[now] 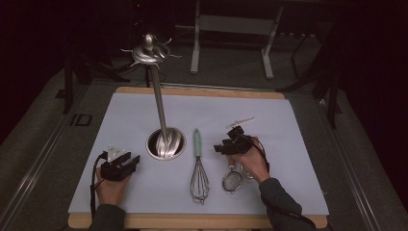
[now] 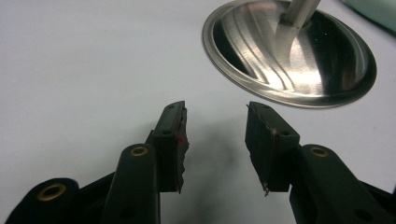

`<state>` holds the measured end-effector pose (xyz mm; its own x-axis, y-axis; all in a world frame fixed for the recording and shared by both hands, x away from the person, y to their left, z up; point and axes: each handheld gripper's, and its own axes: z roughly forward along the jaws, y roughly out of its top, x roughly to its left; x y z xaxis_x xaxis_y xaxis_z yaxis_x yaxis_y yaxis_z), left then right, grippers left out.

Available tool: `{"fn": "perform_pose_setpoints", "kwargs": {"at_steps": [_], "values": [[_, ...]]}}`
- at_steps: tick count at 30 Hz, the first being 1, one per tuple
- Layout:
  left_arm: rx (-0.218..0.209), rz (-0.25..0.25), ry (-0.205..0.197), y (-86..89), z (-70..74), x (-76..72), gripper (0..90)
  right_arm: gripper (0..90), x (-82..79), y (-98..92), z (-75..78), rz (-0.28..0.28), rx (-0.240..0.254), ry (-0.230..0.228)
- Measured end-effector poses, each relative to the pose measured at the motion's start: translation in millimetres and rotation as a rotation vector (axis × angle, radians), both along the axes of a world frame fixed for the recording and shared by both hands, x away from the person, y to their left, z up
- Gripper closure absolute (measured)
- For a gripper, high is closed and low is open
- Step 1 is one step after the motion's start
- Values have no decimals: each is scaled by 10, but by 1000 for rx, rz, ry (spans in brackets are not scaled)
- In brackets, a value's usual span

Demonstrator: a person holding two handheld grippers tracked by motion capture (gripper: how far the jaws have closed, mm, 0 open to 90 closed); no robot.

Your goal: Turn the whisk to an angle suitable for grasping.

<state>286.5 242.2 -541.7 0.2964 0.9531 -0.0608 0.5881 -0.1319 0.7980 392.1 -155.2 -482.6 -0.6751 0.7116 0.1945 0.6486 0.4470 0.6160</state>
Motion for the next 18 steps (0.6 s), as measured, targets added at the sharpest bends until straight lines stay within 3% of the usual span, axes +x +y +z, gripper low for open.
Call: {"fn": "perform_pose_setpoints", "kwargs": {"at_steps": [11,14,18], "values": [[-5,2,-18,4,2,-17,583,492,6,373,-37,30,25,38],[-1,0,-24,3,3,-24,582,494,-2,524,-81,54,7,56],[-7,0,-30,6,4,-31,580,487,15,646,-140,44,-4,93]]}}
